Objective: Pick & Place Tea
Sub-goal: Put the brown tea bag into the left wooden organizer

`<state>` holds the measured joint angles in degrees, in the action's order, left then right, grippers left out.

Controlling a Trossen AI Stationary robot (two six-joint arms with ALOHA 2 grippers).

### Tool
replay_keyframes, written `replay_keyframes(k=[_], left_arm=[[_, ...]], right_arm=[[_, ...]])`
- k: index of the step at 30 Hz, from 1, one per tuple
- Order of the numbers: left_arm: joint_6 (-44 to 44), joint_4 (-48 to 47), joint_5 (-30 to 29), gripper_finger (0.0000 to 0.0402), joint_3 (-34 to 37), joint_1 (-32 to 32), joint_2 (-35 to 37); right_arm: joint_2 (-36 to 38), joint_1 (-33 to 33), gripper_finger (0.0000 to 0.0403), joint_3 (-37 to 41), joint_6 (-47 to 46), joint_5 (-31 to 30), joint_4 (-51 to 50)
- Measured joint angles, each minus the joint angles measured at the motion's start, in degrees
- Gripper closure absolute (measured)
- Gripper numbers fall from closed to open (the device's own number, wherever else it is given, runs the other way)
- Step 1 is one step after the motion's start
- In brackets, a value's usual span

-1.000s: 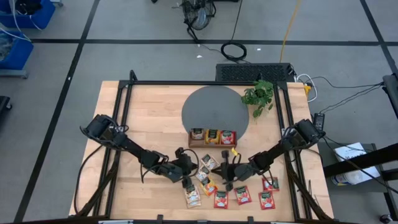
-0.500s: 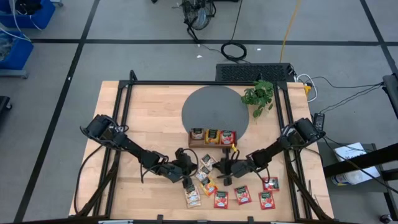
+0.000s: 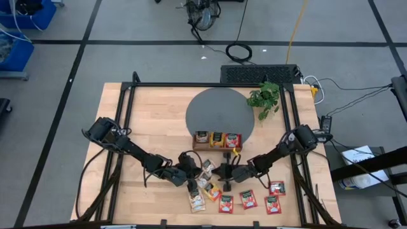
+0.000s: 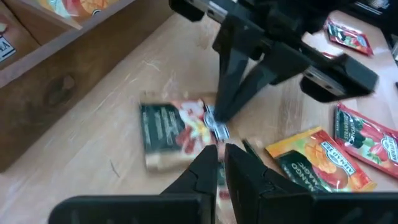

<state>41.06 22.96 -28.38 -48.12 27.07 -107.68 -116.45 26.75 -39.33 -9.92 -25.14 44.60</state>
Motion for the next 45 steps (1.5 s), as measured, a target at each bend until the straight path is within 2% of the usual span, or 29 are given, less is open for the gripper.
replay_keyframes(k=[3, 9, 15, 20, 26, 33, 45], left_arm=[[1.06, -0.32, -0.05, 0.0366, 0.00, -0.04, 0.02], [3.49, -4.59, -0.13, 0.0349, -0.07, -0.04, 0.00], [9.87, -11.08, -0.13, 0.0269, -0.07, -0.93, 0.00], [11.13, -10.75, 0.85, 0.0195, -0.07, -2.59, 0.00], [11.98, -10.35, 5.25, 0.0152, -0.09, -4.22, 0.00], [12.30, -10.99, 6.91, 0.0157, -0.09, -4.03, 0.02], [11.10, -11.32, 11.51, 0.0214, -0.09, -3.39, 0.04]], right_arm=[[-0.54, -0.01, 0.0403, 0.03, -1.67, 2.48, -0.77], [-0.56, 0.54, 0.0403, 0.07, -3.07, 1.30, -2.54], [-0.63, 0.28, 0.0403, 0.15, -1.35, 1.26, -1.86], [-1.18, 0.21, 0.0403, 0.17, -0.99, 1.27, -1.61], [-5.24, -0.35, 0.0403, 0.15, -0.29, 1.36, 4.94], [-6.68, -1.47, 0.0403, 0.11, -0.80, 3.04, 7.39], [-6.82, -3.47, 0.0403, 0.17, -0.93, 3.11, 8.52]])
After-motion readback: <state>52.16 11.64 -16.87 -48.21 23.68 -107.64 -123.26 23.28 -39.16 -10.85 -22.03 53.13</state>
